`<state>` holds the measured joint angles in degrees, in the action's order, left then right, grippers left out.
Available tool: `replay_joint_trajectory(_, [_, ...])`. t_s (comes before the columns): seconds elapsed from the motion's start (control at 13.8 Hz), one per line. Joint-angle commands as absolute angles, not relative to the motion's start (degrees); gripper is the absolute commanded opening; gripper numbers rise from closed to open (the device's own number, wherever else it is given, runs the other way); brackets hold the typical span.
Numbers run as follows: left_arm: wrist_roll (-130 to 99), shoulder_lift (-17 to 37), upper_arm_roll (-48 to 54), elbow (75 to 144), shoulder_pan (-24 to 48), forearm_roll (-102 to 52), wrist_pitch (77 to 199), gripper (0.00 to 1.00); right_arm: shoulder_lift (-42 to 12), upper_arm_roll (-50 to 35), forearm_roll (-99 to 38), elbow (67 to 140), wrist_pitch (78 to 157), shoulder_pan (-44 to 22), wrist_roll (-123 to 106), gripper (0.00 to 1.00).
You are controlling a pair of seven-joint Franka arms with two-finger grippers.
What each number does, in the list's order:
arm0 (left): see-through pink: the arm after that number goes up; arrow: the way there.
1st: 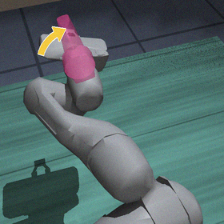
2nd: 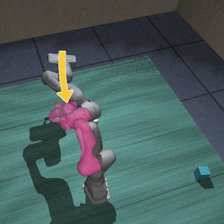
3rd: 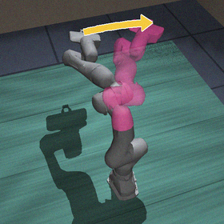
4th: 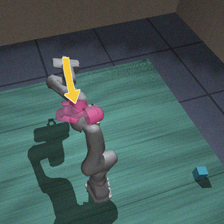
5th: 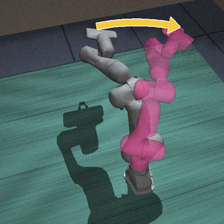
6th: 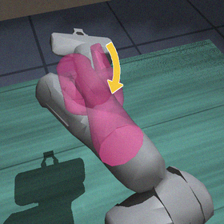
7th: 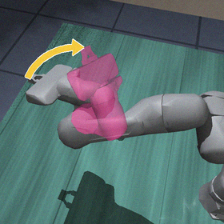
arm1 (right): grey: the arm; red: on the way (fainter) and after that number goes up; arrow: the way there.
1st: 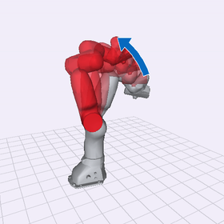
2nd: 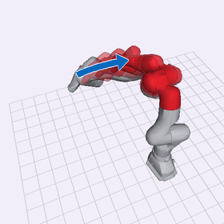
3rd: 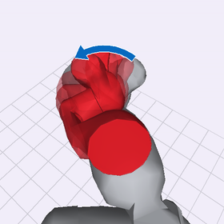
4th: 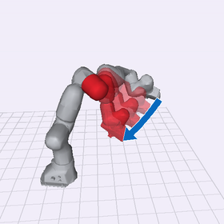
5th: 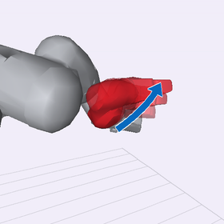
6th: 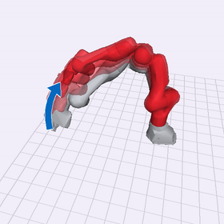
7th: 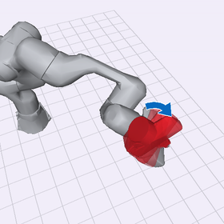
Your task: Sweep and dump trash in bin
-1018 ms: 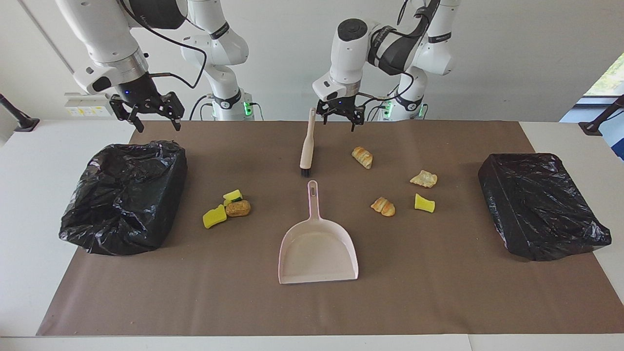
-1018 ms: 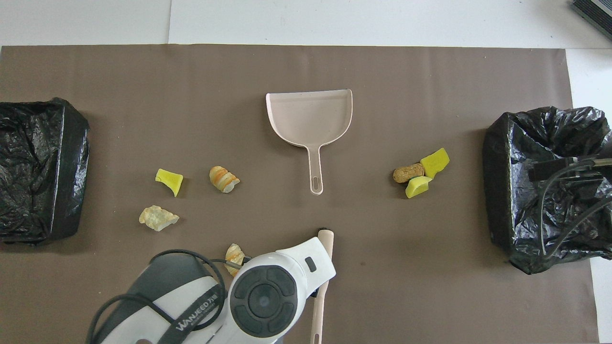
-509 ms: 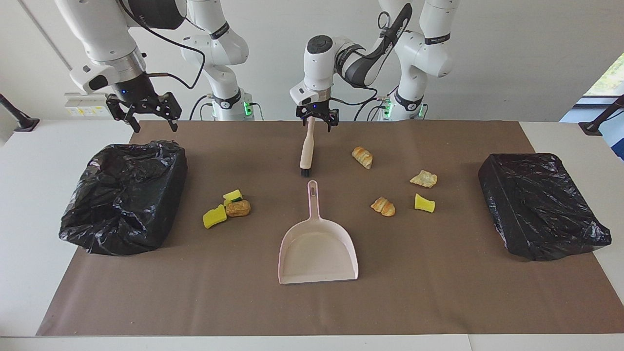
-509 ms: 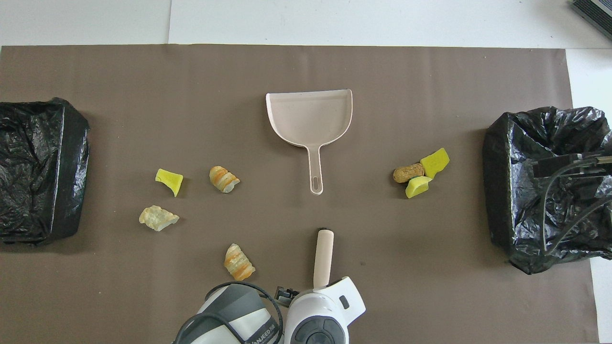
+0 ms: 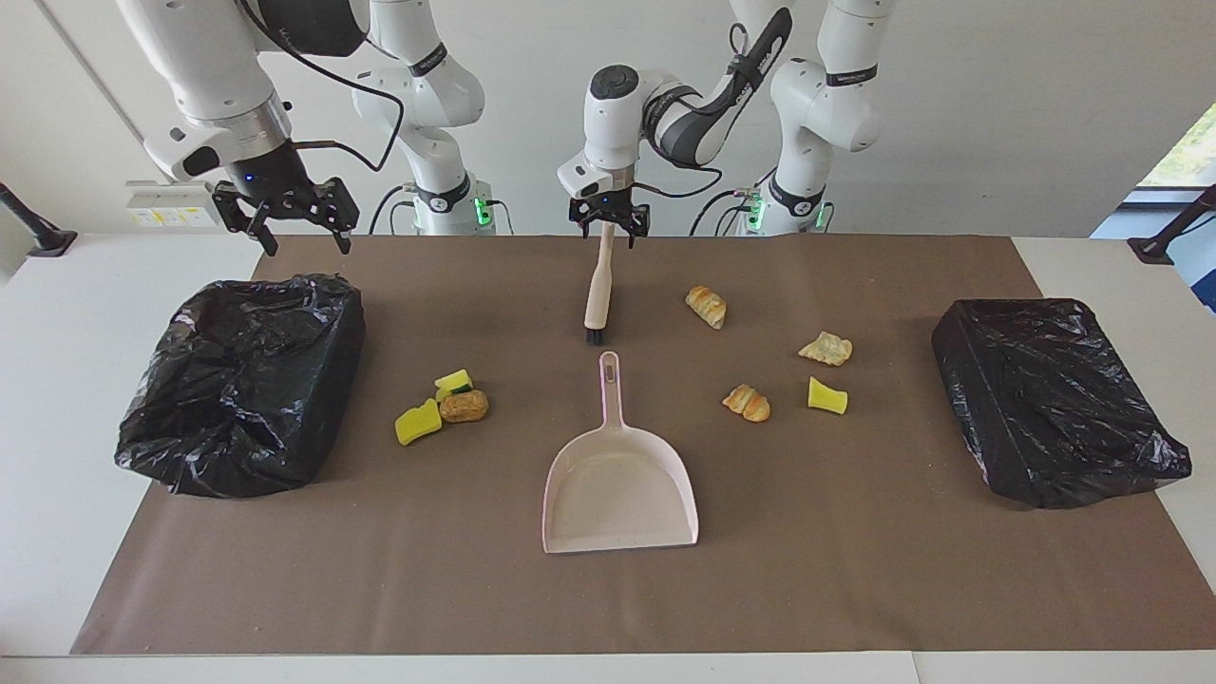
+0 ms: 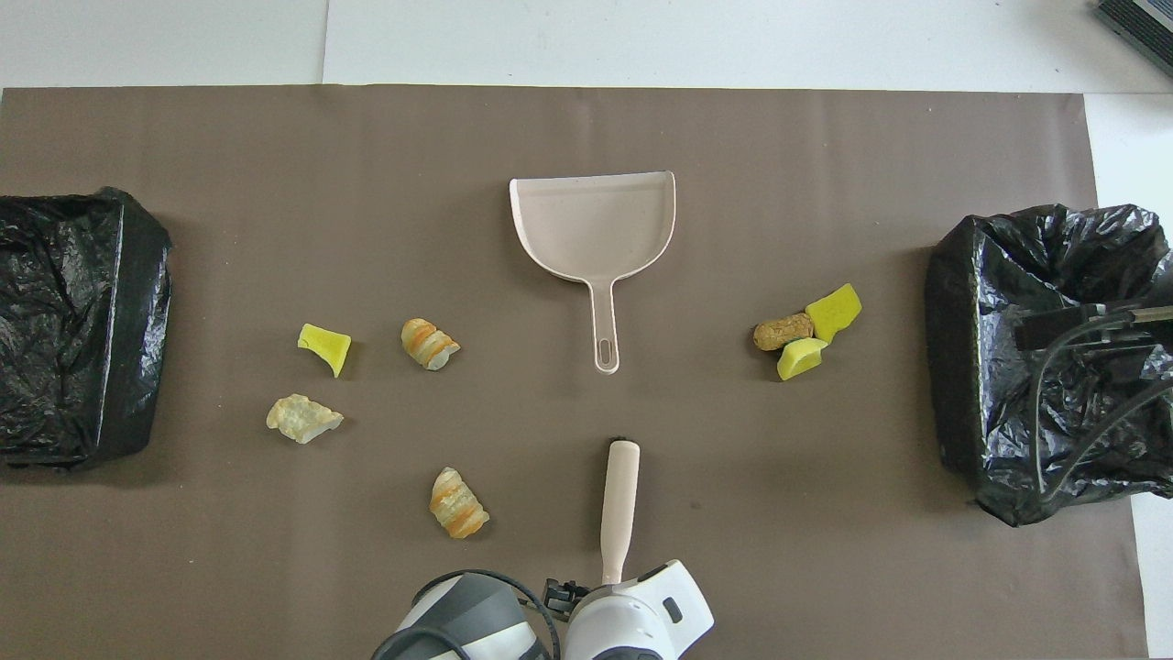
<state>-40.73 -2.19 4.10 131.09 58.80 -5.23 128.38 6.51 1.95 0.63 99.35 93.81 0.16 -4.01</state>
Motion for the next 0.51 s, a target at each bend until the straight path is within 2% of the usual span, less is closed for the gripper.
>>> replay_joint_trajectory(0.0, [-41.7,-3.5,3.1,133.5,60.1,-6.4,129.7,0.78,7.2,1.7,1.0,99.2,90.5,0.4,-5.9,1.0])
replay_joint_trajectory(0.22, [-43.4,-1.4,3.1,133.6,61.4,-6.4,130.6,0.79,8.7,1.4,1.0,101.2,91.3,-0.5,-4.9,1.0])
replay_joint_trajectory(0.44, [-43.3,-1.2,3.1,133.6,61.4,-6.5,131.5,0.79,5.7,1.1,1.0,102.0,99.9,-2.9,-0.9,1.0])
